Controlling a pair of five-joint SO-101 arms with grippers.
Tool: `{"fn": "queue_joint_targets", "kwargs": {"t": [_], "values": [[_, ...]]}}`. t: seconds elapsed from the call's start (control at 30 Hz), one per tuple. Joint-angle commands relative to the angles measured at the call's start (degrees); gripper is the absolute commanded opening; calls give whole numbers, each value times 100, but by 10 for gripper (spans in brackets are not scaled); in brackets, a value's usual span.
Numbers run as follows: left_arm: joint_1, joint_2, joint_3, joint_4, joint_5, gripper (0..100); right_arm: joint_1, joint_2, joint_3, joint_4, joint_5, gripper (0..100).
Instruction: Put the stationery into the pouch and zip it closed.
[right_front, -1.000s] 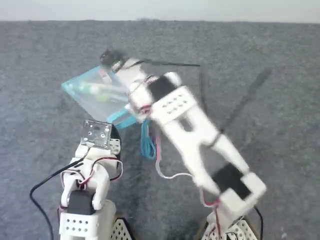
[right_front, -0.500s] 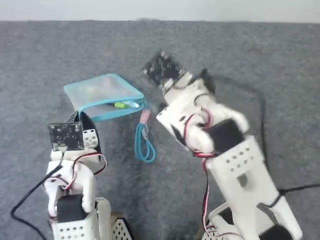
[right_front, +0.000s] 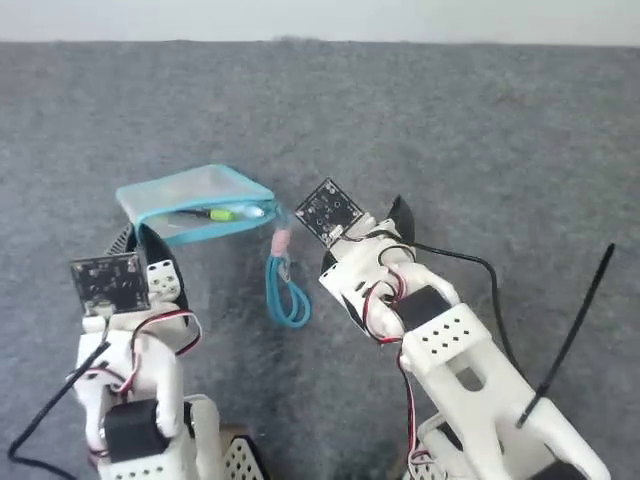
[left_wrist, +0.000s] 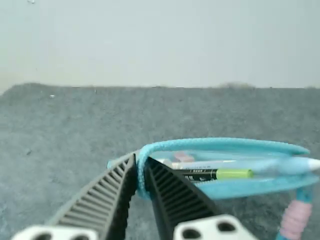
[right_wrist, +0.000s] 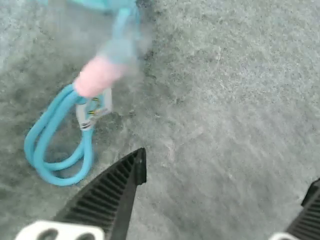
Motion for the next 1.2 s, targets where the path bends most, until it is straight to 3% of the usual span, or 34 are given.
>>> {"fn": "queue_joint_targets", "kwargs": {"t": [0.0, 0.13, 0.27, 0.43, 0.63, 0.9, 1.0, 1.13, 1.17], "values": [[-308, -229, -708, 484, 141, 11, -576, -286, -9, 4, -44, 461], [-44, -281, 127, -105, 105, 11, -998, -330, -44, -48, -70, 461], [-44, -281, 136, -9, 97, 11, -1226, -321, -44, -382, -132, 461], [-44, -281, 145, -18, 97, 11, -1244, -22, -176, -1385, -1116, 460], [-44, -281, 145, 0, 97, 11, -1103, 1473, -1204, -1473, -2013, 460], [-70, -281, 163, 9, 97, 11, -831, 3538, -2743, -1455, -2374, 452], [-70, -281, 180, 9, 97, 11, -488, 3732, -2804, -1288, -2365, 321], [-70, -281, 189, 9, 97, 11, 40, 3433, -2831, -804, -2224, 0], [-79, -281, 189, 9, 97, 11, 119, 3257, -2831, -681, -2004, 24]]}}
